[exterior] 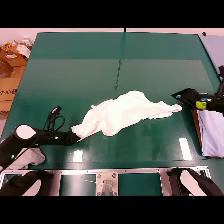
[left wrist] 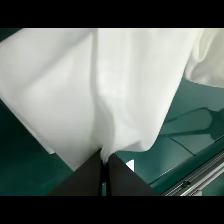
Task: Fold the shirts.
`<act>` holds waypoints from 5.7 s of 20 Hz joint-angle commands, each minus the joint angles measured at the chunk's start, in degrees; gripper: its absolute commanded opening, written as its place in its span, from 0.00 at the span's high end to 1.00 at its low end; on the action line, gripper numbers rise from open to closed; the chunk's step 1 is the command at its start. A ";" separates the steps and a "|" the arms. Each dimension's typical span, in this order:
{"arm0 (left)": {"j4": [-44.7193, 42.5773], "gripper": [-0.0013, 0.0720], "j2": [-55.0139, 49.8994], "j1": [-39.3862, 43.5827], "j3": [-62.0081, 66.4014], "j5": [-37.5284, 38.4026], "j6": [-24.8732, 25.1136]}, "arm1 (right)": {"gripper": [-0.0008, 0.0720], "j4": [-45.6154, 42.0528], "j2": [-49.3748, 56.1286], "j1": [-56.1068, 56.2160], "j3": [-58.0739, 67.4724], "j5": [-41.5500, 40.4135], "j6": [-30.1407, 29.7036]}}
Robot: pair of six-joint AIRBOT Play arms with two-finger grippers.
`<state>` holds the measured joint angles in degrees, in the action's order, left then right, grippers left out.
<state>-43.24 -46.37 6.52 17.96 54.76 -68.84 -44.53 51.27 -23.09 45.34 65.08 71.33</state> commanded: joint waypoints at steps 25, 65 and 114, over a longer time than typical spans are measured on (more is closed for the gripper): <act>13.60 0.95 -42.47 11.58 51.65 11.17 9.77 | 0.30 -1.97 28.55 -0.11 4.59 -2.73 -7.10; -5.20 0.95 -6.27 1.75 97.88 13.11 6.82 | 0.97 12.39 -6.51 -3.85 54.62 5.07 10.19; -19.30 0.95 -5.79 0.07 16.52 8.09 -27.56 | 0.59 4.70 34.03 -18.29 10.19 -1.99 -6.88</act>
<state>-58.17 -63.66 6.61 53.49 74.02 -84.75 -41.58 83.42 -41.63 55.48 62.81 64.40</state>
